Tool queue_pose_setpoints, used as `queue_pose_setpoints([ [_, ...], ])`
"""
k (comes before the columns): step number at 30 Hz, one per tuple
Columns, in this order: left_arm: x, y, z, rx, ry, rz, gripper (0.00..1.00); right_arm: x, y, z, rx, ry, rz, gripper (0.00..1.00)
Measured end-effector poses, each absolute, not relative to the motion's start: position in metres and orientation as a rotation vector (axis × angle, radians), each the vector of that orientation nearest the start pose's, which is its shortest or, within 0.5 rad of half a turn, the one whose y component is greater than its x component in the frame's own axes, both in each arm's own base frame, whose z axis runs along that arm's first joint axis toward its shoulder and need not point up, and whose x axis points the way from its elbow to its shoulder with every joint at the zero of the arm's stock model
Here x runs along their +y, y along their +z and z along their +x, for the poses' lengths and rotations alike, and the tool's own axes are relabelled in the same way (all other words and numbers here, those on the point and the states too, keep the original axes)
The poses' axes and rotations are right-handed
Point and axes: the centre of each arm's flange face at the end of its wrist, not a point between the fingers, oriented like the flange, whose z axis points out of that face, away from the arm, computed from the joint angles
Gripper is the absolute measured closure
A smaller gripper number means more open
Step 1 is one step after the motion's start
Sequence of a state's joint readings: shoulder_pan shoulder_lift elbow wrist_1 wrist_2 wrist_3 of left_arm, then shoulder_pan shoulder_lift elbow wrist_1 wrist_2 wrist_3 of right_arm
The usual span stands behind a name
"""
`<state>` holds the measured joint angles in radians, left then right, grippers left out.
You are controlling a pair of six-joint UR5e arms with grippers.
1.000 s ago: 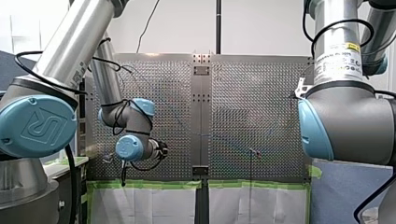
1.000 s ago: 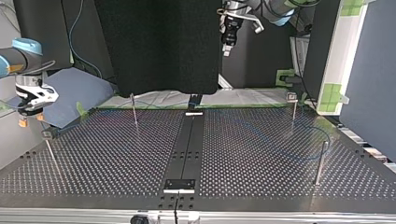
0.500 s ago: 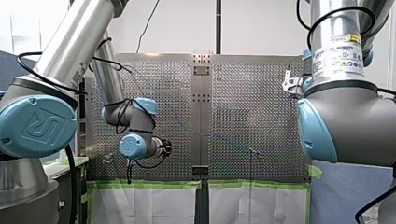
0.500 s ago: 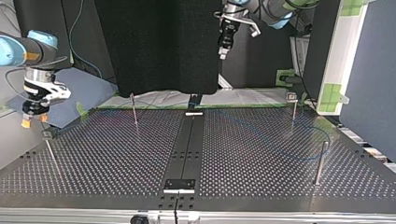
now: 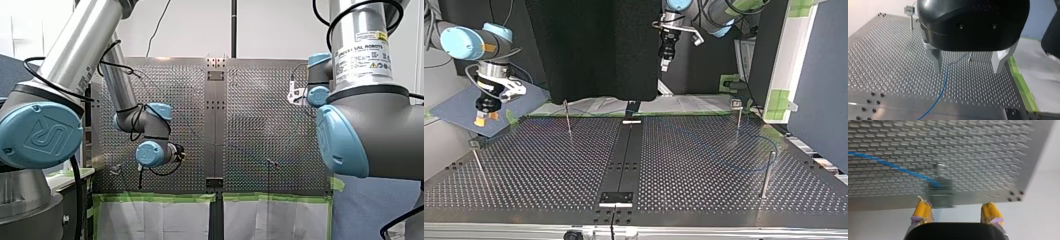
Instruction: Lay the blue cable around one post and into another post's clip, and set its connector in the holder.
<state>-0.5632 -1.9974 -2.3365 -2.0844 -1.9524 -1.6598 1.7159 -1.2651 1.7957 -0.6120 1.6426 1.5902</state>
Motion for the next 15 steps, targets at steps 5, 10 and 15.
queue_pose_setpoints([
  [5, -0.29, 0.073, 0.287, 1.697, -0.127, 0.108, 0.0, -0.531, 0.236, 0.226, -1.182, 1.273, 1.256, 0.0],
  [10, -0.289, 0.073, 0.288, 1.7, -0.121, 0.107, 0.0, -0.509, 0.19, 0.244, -1.214, 1.228, 1.312, 0.0],
  [15, -0.289, 0.073, 0.288, 1.7, -0.118, 0.106, 0.0, -0.488, 0.159, 0.26, -1.242, 1.192, 1.356, 0.0],
])
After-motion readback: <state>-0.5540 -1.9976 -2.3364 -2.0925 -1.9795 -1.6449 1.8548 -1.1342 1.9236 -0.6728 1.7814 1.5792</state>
